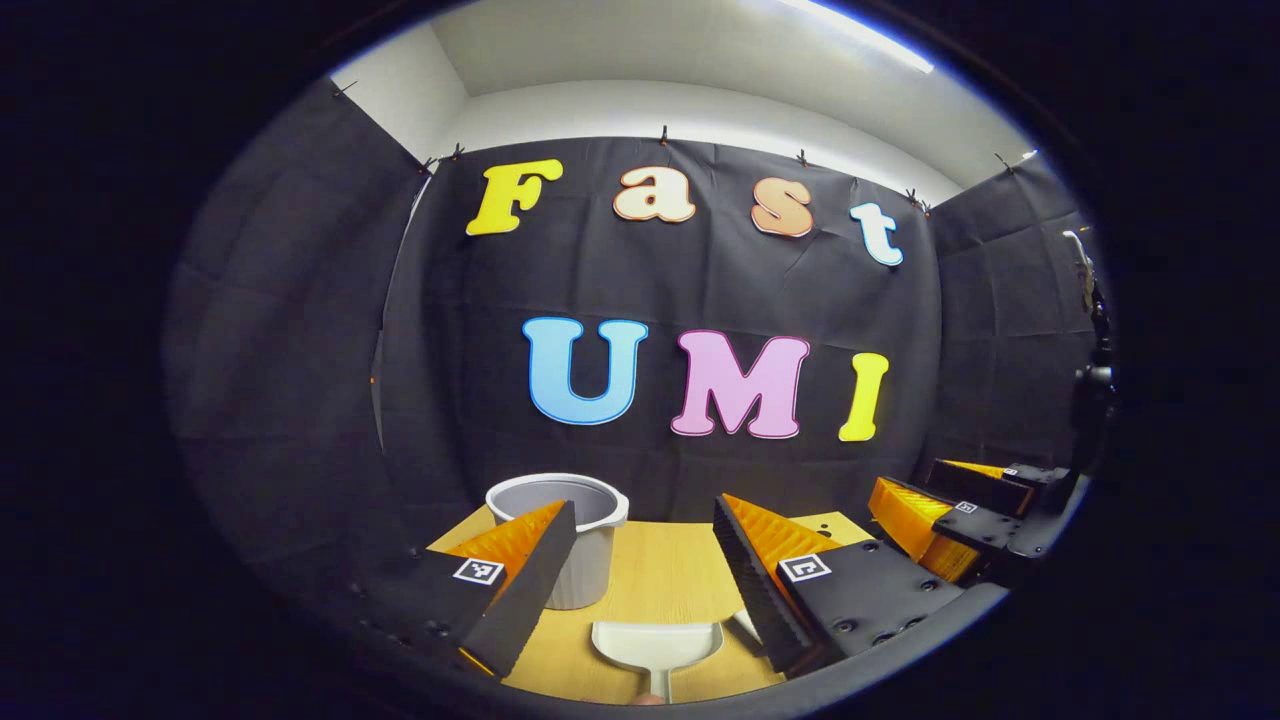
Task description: Pick up the small broom and dustpan from the desktop, sweep the trash into the dustpan with the broom, and then empty the trash into the garbage bin.
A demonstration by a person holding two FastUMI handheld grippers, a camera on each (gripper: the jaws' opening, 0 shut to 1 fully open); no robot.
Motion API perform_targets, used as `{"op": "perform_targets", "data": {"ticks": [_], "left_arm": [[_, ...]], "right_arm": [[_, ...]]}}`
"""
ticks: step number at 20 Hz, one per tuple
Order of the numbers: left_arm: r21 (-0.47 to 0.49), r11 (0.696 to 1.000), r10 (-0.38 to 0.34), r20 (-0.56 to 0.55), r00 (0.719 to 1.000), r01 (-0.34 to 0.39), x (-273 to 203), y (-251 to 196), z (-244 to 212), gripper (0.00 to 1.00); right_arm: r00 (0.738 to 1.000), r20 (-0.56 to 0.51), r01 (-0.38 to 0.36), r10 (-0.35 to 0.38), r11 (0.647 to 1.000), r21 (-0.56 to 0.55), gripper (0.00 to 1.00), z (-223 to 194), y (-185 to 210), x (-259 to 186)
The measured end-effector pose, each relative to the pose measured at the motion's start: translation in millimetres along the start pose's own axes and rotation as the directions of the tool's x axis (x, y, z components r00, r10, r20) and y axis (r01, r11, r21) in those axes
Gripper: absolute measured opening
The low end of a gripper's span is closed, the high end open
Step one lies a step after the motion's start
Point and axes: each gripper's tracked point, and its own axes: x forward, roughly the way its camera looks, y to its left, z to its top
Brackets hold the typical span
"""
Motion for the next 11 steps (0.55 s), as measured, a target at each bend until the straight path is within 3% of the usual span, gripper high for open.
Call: {"op": "perform_targets", "data": {"ticks": [9, 10, 11], "left_arm": [[0.019, 0.999, 0.033, -0.002, 0.999, -0.033, -11.7, 3.5, 1.4, 0.82], [0.019, 0.999, 0.037, 0.0, 0.999, -0.037, -11.6, 4.3, 3.2, 0.82], [0.02, 0.999, 0.036, -0.001, 0.999, -0.036, -12.9, 3.7, 2.4, 0.82]], "right_arm": [[0.995, -0.076, -0.065, 0.066, 0.998, 0.016, 0.95, -13.1, 21.0, 10.1], [0.994, -0.075, -0.073, 0.074, 0.997, 0.013, 0.86, -12.5, 23.6, 10.6], [0.993, -0.083, -0.081, 0.081, 0.997, 0.009, 0.86, -13.7, 26.3, 11.4]]}}
